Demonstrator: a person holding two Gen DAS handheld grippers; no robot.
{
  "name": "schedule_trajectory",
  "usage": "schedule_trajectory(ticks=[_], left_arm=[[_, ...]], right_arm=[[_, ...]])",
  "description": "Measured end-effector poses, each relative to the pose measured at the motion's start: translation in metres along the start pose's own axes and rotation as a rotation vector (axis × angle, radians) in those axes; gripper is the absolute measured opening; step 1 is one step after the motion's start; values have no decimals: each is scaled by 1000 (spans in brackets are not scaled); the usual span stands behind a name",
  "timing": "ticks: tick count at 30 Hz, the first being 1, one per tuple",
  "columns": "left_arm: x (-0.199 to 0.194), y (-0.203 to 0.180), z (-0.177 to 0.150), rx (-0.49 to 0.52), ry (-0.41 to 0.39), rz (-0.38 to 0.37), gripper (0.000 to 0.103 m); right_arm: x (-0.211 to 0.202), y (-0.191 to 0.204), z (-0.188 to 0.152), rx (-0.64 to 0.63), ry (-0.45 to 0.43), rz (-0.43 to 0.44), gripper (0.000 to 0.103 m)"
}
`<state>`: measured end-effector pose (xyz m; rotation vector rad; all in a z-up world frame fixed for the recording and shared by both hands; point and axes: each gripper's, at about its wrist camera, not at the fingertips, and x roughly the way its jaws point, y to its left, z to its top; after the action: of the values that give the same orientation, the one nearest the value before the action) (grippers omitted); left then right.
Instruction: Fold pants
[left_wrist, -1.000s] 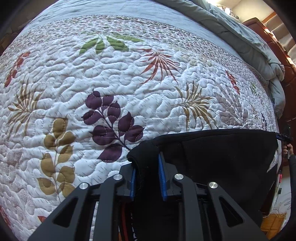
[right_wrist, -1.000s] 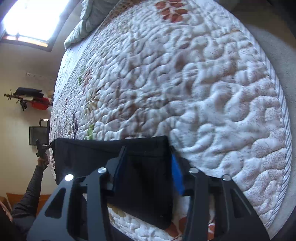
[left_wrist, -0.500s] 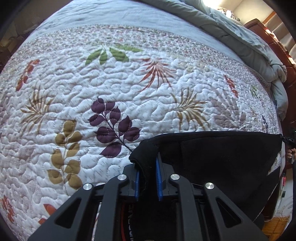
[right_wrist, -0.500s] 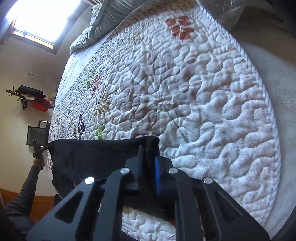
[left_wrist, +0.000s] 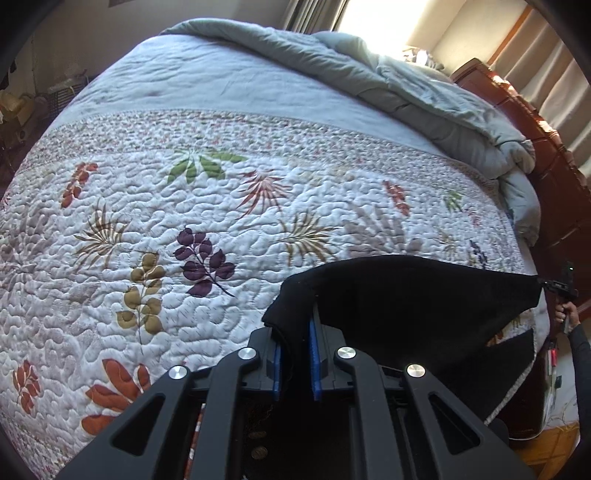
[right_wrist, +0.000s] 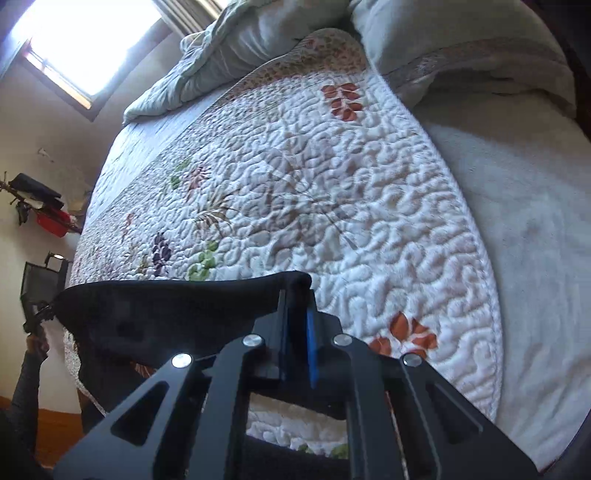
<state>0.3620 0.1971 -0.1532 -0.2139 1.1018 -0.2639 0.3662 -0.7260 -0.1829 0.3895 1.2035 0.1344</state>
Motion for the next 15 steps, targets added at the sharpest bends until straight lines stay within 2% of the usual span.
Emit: schedule_trajectory(ticks=[9,12,15], left_arm=[[-59,-24,-37,24,-96,-66,11],[-73,-27,-58,32,-111,-83,11],[-82,-29,-83,47,-114,-89,11]], right_arm=[[-31,3,-53,0,-100,-150,7],[-36,4,-74,-8,-141,-176,7],[-42,12,-100,-59,-185,-247,7]])
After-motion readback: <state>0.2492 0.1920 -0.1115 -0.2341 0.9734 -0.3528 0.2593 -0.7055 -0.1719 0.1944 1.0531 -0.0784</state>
